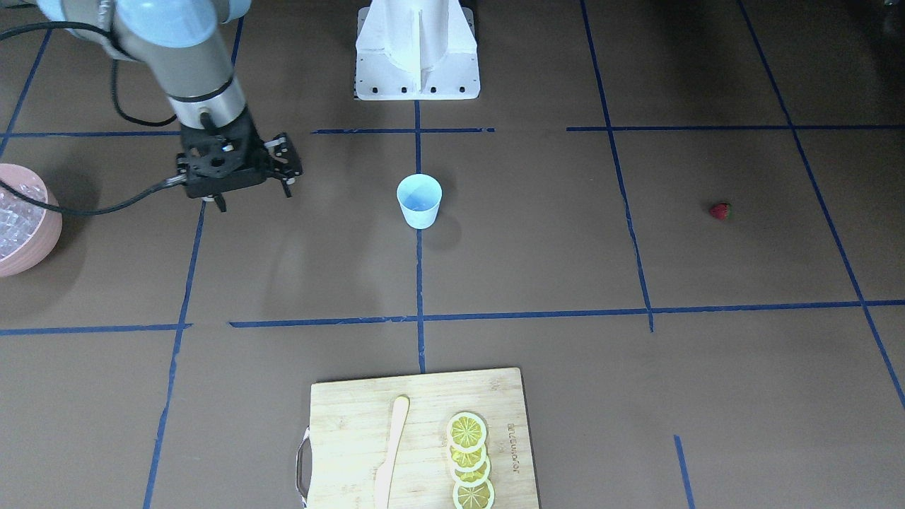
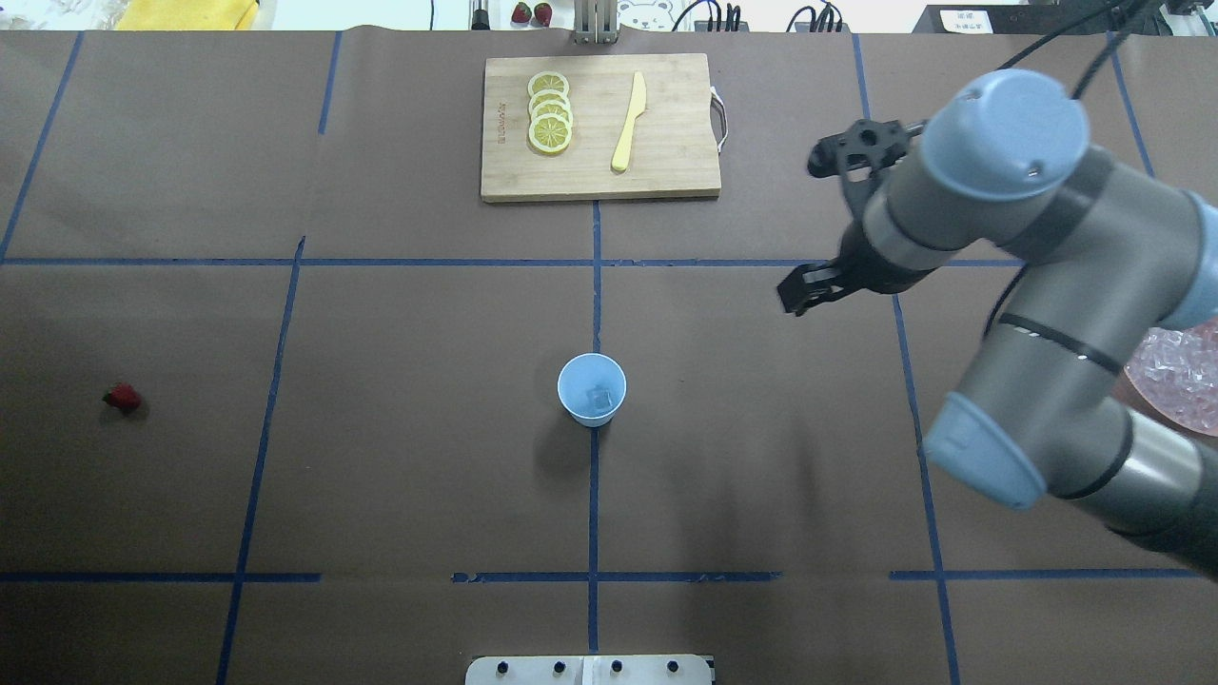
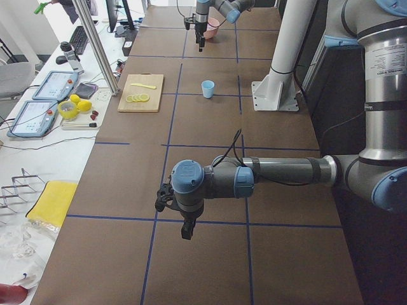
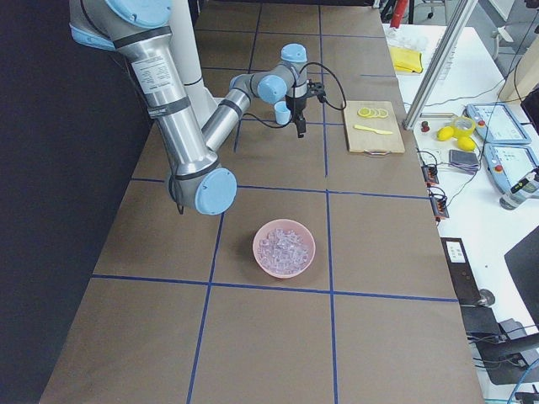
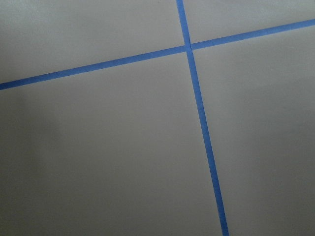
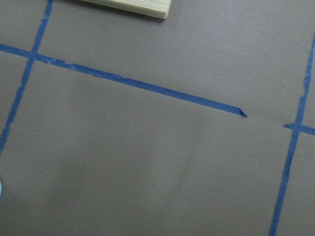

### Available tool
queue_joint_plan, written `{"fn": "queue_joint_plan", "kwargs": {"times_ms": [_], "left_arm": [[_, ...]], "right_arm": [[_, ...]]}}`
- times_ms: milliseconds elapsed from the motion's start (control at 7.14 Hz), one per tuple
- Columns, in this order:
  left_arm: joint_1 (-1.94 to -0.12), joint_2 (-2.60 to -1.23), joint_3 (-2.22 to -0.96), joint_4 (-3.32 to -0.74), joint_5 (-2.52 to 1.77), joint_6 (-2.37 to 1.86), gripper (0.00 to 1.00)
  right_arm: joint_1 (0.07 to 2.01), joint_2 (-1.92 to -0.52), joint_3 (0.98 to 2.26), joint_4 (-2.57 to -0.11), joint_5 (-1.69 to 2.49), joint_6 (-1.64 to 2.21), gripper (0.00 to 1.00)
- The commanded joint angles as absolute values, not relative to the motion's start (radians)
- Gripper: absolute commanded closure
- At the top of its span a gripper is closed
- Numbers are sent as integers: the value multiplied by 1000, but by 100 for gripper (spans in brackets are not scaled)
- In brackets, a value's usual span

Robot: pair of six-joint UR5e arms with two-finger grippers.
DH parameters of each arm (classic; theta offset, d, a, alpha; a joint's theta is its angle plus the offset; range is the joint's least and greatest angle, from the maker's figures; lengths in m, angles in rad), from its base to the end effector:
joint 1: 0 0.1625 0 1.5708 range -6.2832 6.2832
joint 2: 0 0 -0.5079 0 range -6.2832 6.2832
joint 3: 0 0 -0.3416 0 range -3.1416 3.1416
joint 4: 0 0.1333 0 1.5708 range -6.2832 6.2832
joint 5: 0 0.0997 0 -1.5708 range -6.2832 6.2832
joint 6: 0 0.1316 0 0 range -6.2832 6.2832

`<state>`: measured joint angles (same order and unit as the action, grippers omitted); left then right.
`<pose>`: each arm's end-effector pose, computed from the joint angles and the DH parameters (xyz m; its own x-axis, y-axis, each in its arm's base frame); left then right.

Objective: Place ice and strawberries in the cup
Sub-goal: 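Move the right gripper back over the pink ice bowl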

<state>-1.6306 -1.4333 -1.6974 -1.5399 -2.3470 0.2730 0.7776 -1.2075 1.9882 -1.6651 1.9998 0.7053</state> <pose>-0.0630 -0.3645 0.7673 0.7003 0.1997 -0.6853 -0.1341 0.9798 0.1485 -0.3554 -0.4602 0.4262 0.7001 -0.2824 0.6558 0.1279 0.9532 0.2740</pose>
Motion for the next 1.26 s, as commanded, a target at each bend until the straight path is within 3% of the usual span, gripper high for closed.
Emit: {"fn": "queue_joint_plan", "kwargs": {"times_ms": [0, 420, 700, 1121], "left_arm": [[-1631, -1430, -1698, -1540, -2347, 273, 0], [-1631, -1428, -1698, -1540, -2347, 273, 0], [-1631, -1428, -1698, -1540, -2347, 275, 0], [-1631, -1428, -1700, -1540, -2347, 273, 0]], "right_arm": [[982, -1506, 1996, -1443, 2170, 431, 0], [1182, -1754, 1991, -1348, 2226, 200, 1], [1192, -1779, 1976, -1345, 2214, 205, 1], [1177, -1772, 1830, -1143, 2192, 282, 2]]}}
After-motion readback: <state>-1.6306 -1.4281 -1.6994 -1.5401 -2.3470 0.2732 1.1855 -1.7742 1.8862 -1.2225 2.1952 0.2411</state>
